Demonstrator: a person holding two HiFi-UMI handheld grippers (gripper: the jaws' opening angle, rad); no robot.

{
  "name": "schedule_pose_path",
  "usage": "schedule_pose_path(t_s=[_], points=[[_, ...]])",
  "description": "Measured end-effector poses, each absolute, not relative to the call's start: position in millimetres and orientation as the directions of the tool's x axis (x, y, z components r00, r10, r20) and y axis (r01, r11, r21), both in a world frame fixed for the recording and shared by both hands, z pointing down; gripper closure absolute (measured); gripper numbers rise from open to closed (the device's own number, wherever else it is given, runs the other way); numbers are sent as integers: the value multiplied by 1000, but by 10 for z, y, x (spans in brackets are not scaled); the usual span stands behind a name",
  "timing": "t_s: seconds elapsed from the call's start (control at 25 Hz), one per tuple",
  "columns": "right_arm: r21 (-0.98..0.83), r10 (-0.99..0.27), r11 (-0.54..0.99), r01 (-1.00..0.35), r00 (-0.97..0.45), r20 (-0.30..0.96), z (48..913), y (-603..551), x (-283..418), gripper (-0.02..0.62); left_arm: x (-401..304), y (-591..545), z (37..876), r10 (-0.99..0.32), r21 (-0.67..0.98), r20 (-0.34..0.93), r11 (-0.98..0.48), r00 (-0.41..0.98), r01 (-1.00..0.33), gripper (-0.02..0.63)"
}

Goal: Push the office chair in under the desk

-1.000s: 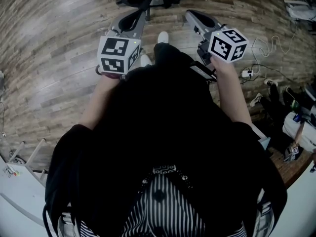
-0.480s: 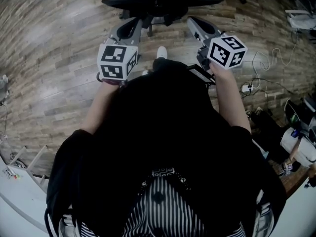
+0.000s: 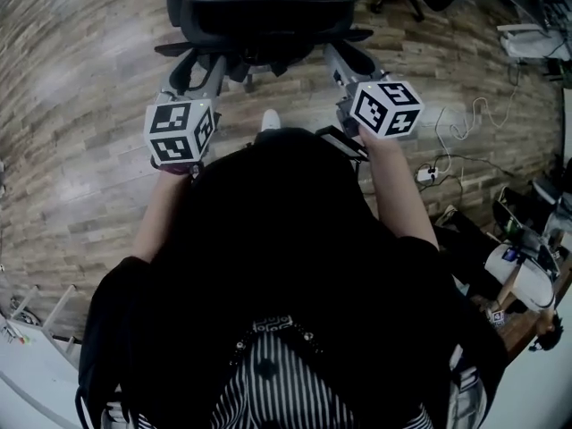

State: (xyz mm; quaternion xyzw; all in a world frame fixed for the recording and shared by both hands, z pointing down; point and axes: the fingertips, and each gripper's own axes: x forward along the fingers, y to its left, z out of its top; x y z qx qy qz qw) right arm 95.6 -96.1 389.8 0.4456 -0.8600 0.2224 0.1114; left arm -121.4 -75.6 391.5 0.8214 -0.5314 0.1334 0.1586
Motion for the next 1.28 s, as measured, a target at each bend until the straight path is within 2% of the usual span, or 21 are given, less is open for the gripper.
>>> schedule_pose_path(t_s=[0.08, 0.16, 0.28, 0.44, 0.84, 1.28], points=[[-272, -722, 499, -823, -568, 396, 3882, -1062, 1051, 436, -1188, -819, 3904, -844, 122, 391, -348, 368, -929, 338], [-244, -728, 494, -835, -550, 408, 3890, -1137, 1150, 381, -1195, -859, 3882, -856, 118, 388, -322, 342, -939, 274], [-226, -738, 486, -844, -535, 411, 3903, -1296, 1249, 328, -1291, -1008, 3857, -869, 112, 390, -285, 305, -952, 245], [-225, -737, 493, -840, -541, 406, 3906, -1472, 1321, 306, -1451, -1159, 3868, -875, 150, 404, -225, 268, -963, 222], [-261, -699, 545, -797, -604, 384, 3979, -1752, 1325, 276, -1556, -1340, 3986, -872, 119, 443, -172, 208, -978, 206], [-247, -679, 573, -781, -622, 391, 4014, -1873, 1305, 264, -1365, -1492, 4083, -843, 112, 478, -222, 248, -969, 207]])
